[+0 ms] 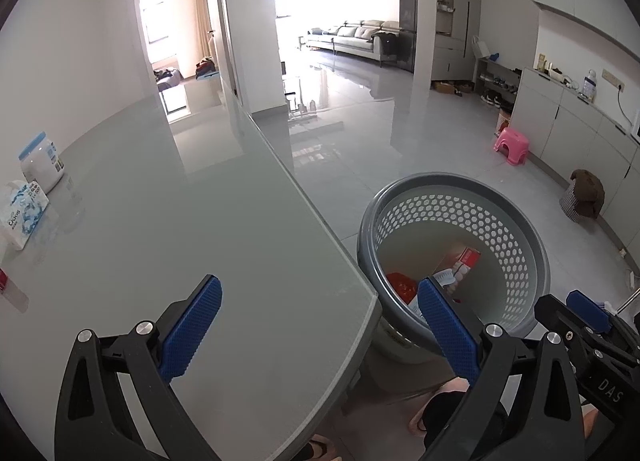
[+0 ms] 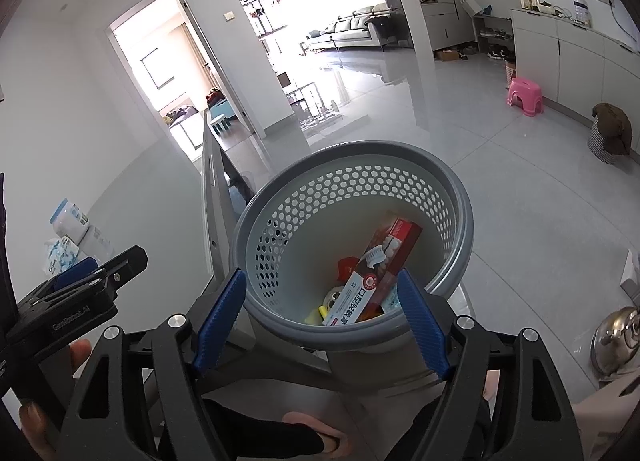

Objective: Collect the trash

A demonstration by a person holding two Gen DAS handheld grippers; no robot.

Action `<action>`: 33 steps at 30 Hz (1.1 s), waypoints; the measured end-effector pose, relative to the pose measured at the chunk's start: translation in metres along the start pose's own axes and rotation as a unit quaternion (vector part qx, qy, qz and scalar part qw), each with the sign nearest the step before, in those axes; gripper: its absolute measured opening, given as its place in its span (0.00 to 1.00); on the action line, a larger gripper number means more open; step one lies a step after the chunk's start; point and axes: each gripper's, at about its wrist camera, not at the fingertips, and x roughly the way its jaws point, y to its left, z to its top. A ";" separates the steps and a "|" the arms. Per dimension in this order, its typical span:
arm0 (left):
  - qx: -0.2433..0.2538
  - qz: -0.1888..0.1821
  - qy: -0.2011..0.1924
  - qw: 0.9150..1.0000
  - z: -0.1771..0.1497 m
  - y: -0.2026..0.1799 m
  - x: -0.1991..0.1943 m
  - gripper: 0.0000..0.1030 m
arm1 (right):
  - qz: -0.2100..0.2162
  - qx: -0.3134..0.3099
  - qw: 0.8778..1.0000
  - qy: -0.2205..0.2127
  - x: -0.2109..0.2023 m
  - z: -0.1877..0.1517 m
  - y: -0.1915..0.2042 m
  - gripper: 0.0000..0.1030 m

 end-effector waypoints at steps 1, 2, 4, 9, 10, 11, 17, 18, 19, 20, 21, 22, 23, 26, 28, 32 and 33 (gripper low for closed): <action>0.000 0.000 0.000 1.000 0.000 0.000 0.000 0.94 | 0.000 0.000 1.000 0.000 0.000 0.000 0.000 0.72; 0.000 -0.001 0.001 1.000 0.000 0.000 0.001 0.94 | 0.000 0.000 1.000 0.000 0.000 0.000 0.000 0.72; 0.001 -0.001 0.001 1.000 0.000 0.000 0.001 0.94 | 0.000 0.000 1.000 0.000 0.000 0.000 0.000 0.72; 0.002 -0.002 -0.002 1.000 -0.004 -0.002 0.001 0.94 | 0.001 -0.002 1.000 -0.001 0.000 0.000 0.000 0.72; 0.003 0.000 -0.003 1.000 -0.005 -0.002 0.000 0.94 | 0.001 -0.002 1.000 -0.001 0.000 0.000 0.000 0.72; 0.004 0.001 -0.004 1.000 -0.006 -0.003 -0.001 0.94 | 0.001 -0.002 1.000 -0.001 0.000 0.000 0.000 0.72; 0.002 -0.002 -0.006 1.000 -0.005 -0.003 -0.002 0.94 | 0.001 -0.002 1.000 -0.001 0.000 0.000 0.000 0.72; 0.003 -0.001 -0.006 1.000 -0.005 -0.003 -0.002 0.94 | 0.001 -0.002 1.000 -0.001 0.000 0.000 0.000 0.72; 0.002 -0.002 -0.006 1.000 -0.005 -0.003 -0.002 0.94 | 0.001 -0.002 1.000 -0.001 0.000 0.000 0.000 0.72; 0.002 -0.003 -0.005 1.000 -0.005 -0.003 -0.002 0.94 | 0.001 -0.002 1.000 -0.002 0.000 0.000 0.000 0.72; 0.002 -0.003 -0.005 1.000 -0.005 -0.003 -0.002 0.94 | 0.001 -0.002 1.000 -0.002 0.000 0.000 0.000 0.72; 0.002 -0.002 -0.005 1.000 -0.005 -0.002 -0.003 0.94 | 0.001 -0.002 1.000 -0.003 0.000 0.000 0.000 0.72; 0.003 -0.002 -0.006 1.000 -0.005 -0.002 -0.003 0.94 | 0.002 -0.002 1.000 -0.003 0.000 0.000 0.000 0.72; 0.004 -0.003 -0.006 1.000 -0.004 -0.001 -0.004 0.94 | 0.001 -0.002 1.000 -0.003 0.000 -0.001 0.000 0.72; 0.004 -0.003 -0.006 1.000 -0.003 -0.001 -0.005 0.94 | 0.002 -0.002 1.000 -0.003 0.000 -0.001 0.000 0.72; 0.005 -0.004 -0.005 1.000 -0.004 -0.001 -0.006 0.94 | 0.001 -0.002 1.000 -0.003 0.000 -0.001 0.000 0.72; 0.005 -0.004 -0.006 1.000 -0.004 -0.001 -0.006 0.94 | 0.002 -0.002 1.000 -0.002 0.000 -0.001 0.000 0.72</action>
